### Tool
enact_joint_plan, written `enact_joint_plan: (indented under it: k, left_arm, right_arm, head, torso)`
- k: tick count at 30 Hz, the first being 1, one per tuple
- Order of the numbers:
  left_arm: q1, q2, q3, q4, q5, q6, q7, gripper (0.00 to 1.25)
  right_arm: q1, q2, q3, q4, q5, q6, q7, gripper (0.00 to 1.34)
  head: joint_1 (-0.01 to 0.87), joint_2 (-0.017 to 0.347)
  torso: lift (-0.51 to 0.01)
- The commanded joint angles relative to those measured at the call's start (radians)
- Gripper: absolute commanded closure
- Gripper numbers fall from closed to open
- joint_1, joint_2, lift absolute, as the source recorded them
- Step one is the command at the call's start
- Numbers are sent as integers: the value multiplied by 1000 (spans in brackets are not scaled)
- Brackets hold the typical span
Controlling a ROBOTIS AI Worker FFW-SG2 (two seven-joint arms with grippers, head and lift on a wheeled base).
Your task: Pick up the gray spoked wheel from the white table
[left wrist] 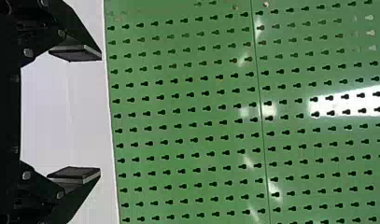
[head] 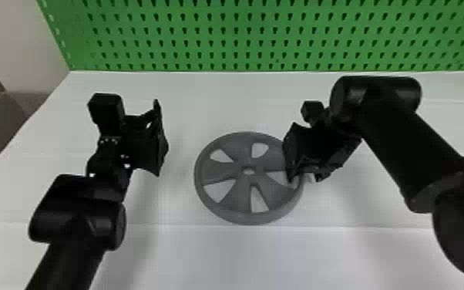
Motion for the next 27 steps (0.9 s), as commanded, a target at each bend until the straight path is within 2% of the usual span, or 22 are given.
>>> enact_joint_plan:
  k: [1,7,15,19,27]
  left_arm:
    - [2,0,0,1,0,1,0,380]
    - [2,0,2,1,0,1,0,380]
    - [2,0,0,1,0,0,0,380]
    - [2,0,0,1,0,0,0,380]
    - [2,0,-2,3,0,0,0,380]
  right_arm:
    - [-4,1,5,0,0,0,-9,516]
    - [-5,1,5,0,2,-1,-16,572]
    - [-8,1,14,0,2,0,-19,785]
    - [-8,1,19,0,2,2,-19,1038]
    - [-10,1,22,0,2,5,-19,1082]
  head:
    - [779,71]
    - [779,71]
    - [779,71]
    - [779,71]
    - [779,71]
  torso:
    - [-97]
    - [-97]
    - [-97]
    - [-97]
    - [-97]
